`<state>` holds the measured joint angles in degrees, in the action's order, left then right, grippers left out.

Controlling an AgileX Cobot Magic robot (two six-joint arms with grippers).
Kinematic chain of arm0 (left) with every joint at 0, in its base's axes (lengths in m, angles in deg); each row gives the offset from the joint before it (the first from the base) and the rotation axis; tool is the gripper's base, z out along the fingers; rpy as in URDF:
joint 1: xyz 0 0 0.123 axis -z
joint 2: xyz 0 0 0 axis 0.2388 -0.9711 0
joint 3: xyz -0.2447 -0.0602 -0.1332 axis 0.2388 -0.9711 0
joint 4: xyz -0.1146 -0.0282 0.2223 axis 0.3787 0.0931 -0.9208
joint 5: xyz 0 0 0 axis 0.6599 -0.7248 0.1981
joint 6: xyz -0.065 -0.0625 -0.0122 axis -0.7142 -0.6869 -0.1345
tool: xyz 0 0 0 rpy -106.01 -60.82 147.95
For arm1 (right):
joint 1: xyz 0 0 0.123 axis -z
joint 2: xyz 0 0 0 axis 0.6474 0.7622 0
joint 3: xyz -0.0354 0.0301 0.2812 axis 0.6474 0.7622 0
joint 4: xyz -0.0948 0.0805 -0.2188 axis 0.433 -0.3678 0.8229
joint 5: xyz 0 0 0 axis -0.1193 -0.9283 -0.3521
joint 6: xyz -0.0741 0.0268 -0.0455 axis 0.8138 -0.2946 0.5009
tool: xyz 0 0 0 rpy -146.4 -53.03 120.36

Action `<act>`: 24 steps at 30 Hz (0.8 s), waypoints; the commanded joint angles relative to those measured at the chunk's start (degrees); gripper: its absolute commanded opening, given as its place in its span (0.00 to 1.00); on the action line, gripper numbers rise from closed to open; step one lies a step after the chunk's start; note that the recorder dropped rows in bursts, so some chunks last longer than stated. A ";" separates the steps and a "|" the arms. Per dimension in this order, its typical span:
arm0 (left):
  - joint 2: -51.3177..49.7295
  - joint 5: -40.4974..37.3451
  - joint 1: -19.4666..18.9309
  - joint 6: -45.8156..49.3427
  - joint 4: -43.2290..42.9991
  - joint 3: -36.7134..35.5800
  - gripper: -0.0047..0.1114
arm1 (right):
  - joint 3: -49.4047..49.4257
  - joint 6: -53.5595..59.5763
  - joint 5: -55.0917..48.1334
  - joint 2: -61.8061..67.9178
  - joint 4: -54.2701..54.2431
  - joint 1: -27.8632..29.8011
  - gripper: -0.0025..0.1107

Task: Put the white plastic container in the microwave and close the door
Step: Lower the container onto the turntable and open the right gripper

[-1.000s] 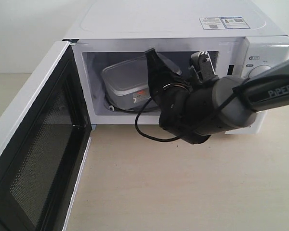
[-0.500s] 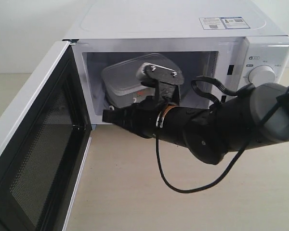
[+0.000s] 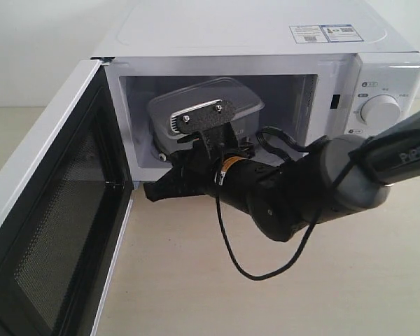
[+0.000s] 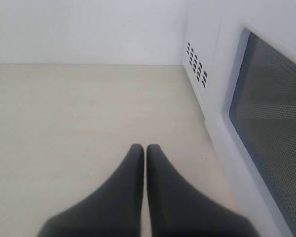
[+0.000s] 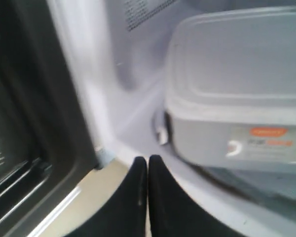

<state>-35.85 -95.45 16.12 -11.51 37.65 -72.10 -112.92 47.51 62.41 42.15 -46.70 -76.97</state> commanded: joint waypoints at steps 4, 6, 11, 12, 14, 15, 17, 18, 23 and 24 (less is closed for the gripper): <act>0.20 0.02 -0.10 -0.43 -0.11 -0.20 0.08 | -6.34 8.82 2.56 4.46 -10.37 0.12 0.02; 0.20 0.02 -0.10 -0.43 -0.11 -0.20 0.08 | -8.00 8.82 2.56 5.30 -10.37 0.12 0.02; 0.20 0.02 -0.10 -0.43 -0.11 -0.20 0.08 | -11.28 8.99 2.09 6.79 -12.07 0.12 0.02; 0.20 0.02 -0.10 -0.43 -0.11 -0.20 0.08 | -11.68 8.99 1.98 6.79 -12.83 0.12 0.02; 0.20 0.02 -0.10 -0.43 -0.11 -0.20 0.08 | -11.79 9.11 1.61 6.79 -14.06 0.12 0.02; 0.20 0.02 -0.10 -0.43 -0.11 -0.20 0.08 | -11.79 9.35 1.45 6.79 -14.20 0.12 0.02; 0.20 0.02 -0.10 -0.43 -0.11 -0.20 0.08 | -11.79 9.91 -0.02 6.79 -14.20 0.12 0.02; 0.20 0.02 -0.10 -0.43 -0.11 -0.20 0.08 | -11.79 10.00 -1.54 6.63 -14.07 0.12 0.02; 0.20 0.02 -0.10 -0.43 -0.11 -0.20 0.08 | -10.54 11.23 -9.44 2.85 -12.97 0.12 0.02; 0.20 0.02 -0.10 -0.43 -0.11 -0.20 0.08 | -9.40 11.49 -9.44 1.50 -12.97 0.12 0.02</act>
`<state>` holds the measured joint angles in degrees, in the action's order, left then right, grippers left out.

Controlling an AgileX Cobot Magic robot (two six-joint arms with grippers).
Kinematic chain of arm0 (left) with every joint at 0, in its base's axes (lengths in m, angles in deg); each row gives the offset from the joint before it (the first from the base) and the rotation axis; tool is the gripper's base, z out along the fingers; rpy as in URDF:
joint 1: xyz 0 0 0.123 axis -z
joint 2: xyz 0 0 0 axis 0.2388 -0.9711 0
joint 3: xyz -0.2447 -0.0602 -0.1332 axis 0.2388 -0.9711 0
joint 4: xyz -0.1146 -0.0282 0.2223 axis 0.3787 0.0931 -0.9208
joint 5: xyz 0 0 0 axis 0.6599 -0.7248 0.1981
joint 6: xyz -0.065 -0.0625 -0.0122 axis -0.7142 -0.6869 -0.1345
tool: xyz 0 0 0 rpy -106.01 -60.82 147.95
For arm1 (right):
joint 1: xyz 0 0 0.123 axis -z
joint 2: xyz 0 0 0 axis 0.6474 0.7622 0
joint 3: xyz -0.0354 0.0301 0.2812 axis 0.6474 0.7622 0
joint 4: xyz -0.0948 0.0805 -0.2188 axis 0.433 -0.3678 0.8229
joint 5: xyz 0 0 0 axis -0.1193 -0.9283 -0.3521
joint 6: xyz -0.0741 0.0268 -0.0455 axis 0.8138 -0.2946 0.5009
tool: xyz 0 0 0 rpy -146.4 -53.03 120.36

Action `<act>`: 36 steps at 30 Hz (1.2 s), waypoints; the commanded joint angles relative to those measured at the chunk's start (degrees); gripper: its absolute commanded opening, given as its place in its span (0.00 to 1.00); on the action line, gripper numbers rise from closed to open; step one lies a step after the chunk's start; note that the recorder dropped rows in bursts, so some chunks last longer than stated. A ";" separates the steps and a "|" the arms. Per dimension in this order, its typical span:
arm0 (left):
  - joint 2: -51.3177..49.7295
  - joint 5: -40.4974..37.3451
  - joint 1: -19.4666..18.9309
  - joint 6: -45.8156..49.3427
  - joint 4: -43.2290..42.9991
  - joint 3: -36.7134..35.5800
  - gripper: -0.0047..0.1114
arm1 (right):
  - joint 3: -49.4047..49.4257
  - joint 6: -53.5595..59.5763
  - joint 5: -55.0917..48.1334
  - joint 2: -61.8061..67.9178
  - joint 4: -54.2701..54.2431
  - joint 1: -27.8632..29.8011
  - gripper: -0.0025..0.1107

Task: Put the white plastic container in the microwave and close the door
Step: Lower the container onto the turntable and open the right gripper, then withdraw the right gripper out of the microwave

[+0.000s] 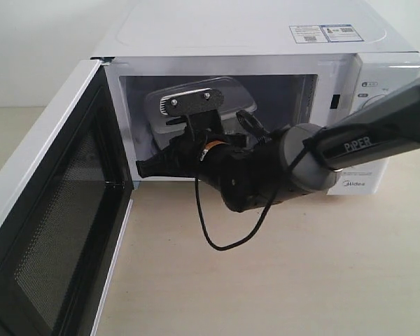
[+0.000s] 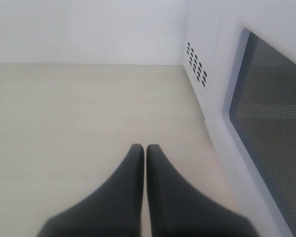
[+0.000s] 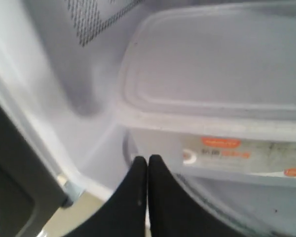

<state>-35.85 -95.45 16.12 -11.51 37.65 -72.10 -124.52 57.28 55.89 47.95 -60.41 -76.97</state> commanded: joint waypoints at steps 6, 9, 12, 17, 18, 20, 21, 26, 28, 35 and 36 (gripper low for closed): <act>0.20 0.02 -0.10 -0.43 -0.11 -0.20 0.08 | 11.70 1.83 -2.80 -14.28 0.86 0.12 0.02; 0.20 0.02 -0.10 -0.43 -0.11 -0.20 0.08 | 19.03 1.83 -2.39 -20.07 2.02 0.12 0.02; 0.20 0.02 -0.10 -0.43 -0.11 -0.20 0.08 | 26.78 1.67 0.14 -25.60 2.34 0.01 0.02; 0.20 0.02 -0.10 -0.43 -0.11 -0.20 0.08 | 37.00 1.38 1.06 -34.73 2.34 0.01 0.02; 0.20 0.02 -0.10 -0.43 -0.11 -0.20 0.08 | 38.16 1.38 0.56 -36.43 2.34 0.01 0.02; 0.20 0.02 -0.10 -0.43 -0.11 -0.20 0.08 | 40.05 1.38 -0.93 -39.25 2.20 0.01 0.02; 0.20 0.02 -0.10 -0.43 -0.11 -0.20 0.08 | 40.43 1.38 -1.56 -40.16 1.94 0.01 0.02; 0.20 0.02 -0.10 -0.43 -0.11 -0.20 0.08 | 40.56 0.96 -1.13 -42.41 1.94 0.01 0.02; 0.20 0.02 -0.10 -0.43 -0.11 -0.20 0.08 | 40.56 0.96 -1.04 -42.41 1.94 0.01 0.02; 0.20 0.02 -0.10 -0.43 -0.11 -0.20 0.08 | 40.56 0.96 -1.34 -42.41 1.94 0.01 0.02; 0.20 0.02 -0.10 -0.43 -0.11 -0.20 0.08 | 40.56 0.83 -1.31 -42.41 1.94 0.01 0.02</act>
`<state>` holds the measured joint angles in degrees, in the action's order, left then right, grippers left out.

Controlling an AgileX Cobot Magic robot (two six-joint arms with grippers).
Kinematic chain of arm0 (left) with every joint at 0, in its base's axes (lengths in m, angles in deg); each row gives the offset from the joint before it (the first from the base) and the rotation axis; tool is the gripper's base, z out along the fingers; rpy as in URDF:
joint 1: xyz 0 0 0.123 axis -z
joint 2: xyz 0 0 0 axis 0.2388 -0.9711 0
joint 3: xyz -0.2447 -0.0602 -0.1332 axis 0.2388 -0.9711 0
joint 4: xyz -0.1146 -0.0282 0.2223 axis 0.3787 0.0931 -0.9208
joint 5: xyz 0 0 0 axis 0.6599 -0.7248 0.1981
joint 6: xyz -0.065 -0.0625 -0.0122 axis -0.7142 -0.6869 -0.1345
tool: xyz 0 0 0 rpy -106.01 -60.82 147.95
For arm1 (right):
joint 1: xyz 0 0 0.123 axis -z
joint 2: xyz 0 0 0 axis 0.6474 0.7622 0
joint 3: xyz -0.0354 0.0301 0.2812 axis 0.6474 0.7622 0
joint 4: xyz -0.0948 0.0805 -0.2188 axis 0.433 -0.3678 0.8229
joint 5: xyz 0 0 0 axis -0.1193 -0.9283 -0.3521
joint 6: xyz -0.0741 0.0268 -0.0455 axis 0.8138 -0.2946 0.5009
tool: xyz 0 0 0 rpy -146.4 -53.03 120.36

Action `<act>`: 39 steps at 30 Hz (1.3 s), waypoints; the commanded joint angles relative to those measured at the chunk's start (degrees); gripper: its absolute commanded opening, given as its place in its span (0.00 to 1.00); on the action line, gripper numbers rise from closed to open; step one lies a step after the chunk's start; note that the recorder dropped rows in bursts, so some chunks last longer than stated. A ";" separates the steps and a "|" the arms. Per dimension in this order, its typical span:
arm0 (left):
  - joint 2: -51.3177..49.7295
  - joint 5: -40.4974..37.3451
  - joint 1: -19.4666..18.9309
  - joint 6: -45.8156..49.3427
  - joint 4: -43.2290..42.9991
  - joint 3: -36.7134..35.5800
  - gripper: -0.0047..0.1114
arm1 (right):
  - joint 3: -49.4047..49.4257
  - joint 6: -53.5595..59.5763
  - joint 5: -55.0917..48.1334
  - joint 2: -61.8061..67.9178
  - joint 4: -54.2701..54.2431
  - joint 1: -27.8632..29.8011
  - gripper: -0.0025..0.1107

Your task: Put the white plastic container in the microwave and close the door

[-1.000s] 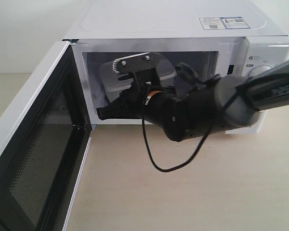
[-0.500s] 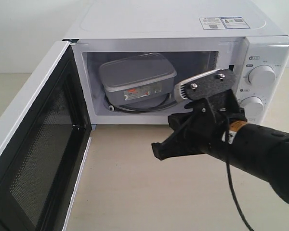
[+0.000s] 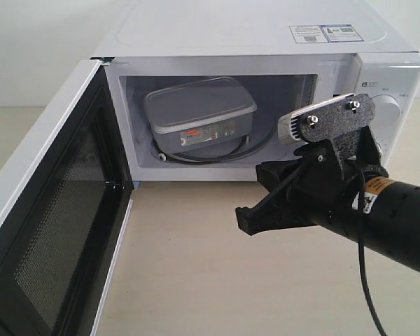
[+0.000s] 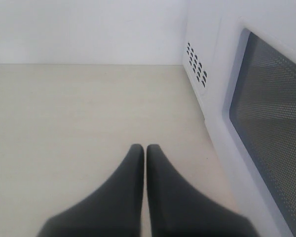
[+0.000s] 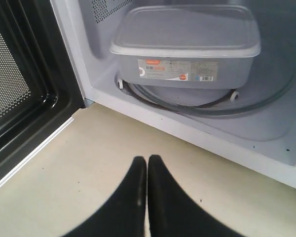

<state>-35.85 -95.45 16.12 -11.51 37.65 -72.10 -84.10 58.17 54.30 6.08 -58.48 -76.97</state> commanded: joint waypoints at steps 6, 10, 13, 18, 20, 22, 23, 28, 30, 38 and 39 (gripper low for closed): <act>0.20 0.02 -0.10 -0.43 -0.11 -0.20 0.08 | 0.14 -0.06 0.28 -0.54 0.01 0.01 0.02; 0.20 0.02 -0.10 -0.43 -0.11 -0.20 0.08 | 0.14 -0.07 -0.10 -1.27 0.01 0.01 0.02; 0.20 0.02 -0.10 -0.43 -0.11 -0.20 0.08 | 0.14 -0.07 -0.17 -3.93 0.01 0.13 0.02; 0.20 0.02 -0.10 -0.43 -0.11 -0.20 0.08 | 0.14 -0.07 -0.17 -18.87 0.01 0.13 0.02; 0.20 0.02 -0.10 -0.43 -0.11 -0.20 0.08 | 0.14 -0.07 -0.17 -23.52 0.01 0.13 0.02; 0.20 0.02 -0.10 -0.43 -0.11 -0.20 0.08 | 0.14 -0.07 0.05 -29.94 0.01 2.22 0.02; 0.20 0.02 -0.10 -0.43 -0.11 -0.20 0.08 | 0.14 -0.07 0.31 -31.58 0.01 3.50 0.02; 0.20 0.02 -0.10 -0.43 -0.11 -0.20 0.08 | 0.14 -0.07 0.31 -39.67 0.01 16.03 0.02; 0.20 0.02 -0.10 -0.43 -0.11 -0.20 0.08 | 0.14 -0.07 0.08 -42.63 0.01 22.12 0.02; 0.20 0.02 -0.10 -0.43 -0.11 -0.20 0.08 | 0.14 6.16 -21.70 -56.65 0.01 37.25 0.02; 0.20 0.02 -0.10 -0.43 -0.11 -0.20 0.08 | 0.40 8.01 -27.76 -58.36 0.01 37.65 0.02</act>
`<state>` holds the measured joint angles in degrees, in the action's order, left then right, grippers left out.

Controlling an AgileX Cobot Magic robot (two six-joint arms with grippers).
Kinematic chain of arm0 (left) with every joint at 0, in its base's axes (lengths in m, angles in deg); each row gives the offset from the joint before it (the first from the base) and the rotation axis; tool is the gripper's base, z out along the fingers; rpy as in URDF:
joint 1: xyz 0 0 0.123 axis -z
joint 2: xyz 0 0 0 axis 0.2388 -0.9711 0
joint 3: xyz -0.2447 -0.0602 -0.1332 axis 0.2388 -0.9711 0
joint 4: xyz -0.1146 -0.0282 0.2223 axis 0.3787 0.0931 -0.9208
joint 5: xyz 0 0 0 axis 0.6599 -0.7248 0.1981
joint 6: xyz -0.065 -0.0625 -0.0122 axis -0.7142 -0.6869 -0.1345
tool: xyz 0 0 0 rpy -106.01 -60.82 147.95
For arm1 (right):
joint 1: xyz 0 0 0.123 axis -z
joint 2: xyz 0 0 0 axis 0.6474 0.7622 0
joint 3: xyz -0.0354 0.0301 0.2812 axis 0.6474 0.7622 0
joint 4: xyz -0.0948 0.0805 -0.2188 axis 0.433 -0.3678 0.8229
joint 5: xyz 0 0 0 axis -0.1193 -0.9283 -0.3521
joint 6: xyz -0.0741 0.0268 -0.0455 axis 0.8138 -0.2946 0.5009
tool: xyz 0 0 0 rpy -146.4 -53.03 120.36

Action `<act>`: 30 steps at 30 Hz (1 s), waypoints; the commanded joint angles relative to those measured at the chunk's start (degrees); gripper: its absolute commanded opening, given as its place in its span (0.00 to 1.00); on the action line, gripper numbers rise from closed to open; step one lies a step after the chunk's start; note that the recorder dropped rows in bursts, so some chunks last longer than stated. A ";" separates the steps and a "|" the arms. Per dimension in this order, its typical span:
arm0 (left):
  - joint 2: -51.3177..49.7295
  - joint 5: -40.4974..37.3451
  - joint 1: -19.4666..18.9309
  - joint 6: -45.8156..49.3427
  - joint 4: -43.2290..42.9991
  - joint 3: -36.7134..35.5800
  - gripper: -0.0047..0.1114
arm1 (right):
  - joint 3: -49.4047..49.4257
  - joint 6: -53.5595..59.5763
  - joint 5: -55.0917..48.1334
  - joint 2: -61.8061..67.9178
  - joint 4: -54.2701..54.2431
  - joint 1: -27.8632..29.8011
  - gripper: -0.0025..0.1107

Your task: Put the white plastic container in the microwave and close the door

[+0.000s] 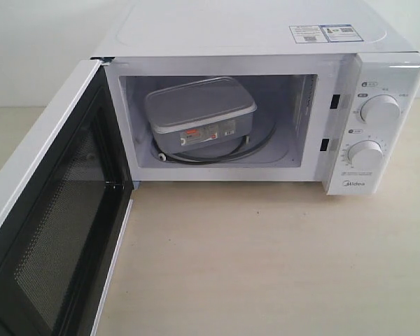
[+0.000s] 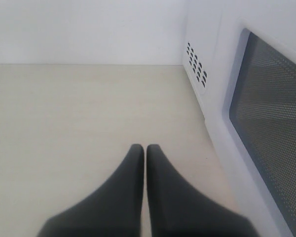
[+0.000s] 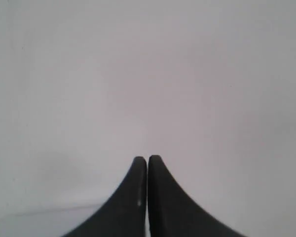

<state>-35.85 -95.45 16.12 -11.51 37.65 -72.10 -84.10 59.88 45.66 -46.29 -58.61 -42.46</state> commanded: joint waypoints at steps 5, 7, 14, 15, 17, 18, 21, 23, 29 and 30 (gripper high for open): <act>0.20 0.02 -0.10 -0.43 -0.11 -0.20 0.08 | 4.59 10.67 -29.22 -11.91 0.14 3.28 0.02; 0.20 0.02 -0.10 -0.43 -0.11 -0.20 0.08 | 6.88 10.67 -28.03 -13.94 -0.23 3.28 0.02; 0.20 0.02 -0.10 -0.43 -0.11 -0.20 0.08 | 20.96 10.02 -13.85 -17.13 -0.34 3.28 0.02; 0.20 0.02 -0.10 -0.43 -0.11 -0.20 0.08 | 22.81 9.02 -11.49 -17.23 -0.34 3.28 0.02; 0.20 0.02 -0.10 -0.43 -0.11 -0.20 0.08 | 26.93 7.03 -7.79 -17.26 -0.34 3.28 0.02; 0.20 0.02 -0.10 -0.43 -0.11 -0.20 0.08 | 27.32 6.42 -7.36 -17.26 -0.34 3.28 0.02; 0.20 0.02 -0.10 -0.43 -0.11 -0.20 0.08 | 27.32 6.41 -12.43 -17.26 -0.21 3.28 0.02; 0.20 0.02 -0.10 -0.43 -0.11 -0.20 0.08 | 27.32 6.41 -13.38 -17.26 -0.21 3.28 0.02; 0.20 0.02 -0.10 -0.43 -0.11 -0.20 0.08 | 27.32 6.51 -18.47 -19.75 -0.21 3.28 0.02; 0.20 0.02 -0.10 -0.43 -0.11 -0.20 0.08 | 27.32 6.51 -19.65 -21.11 -0.09 3.28 0.02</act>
<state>-35.85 -95.45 16.12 -11.51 37.55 -72.10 -57.18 66.59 29.20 -64.74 -58.84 -39.50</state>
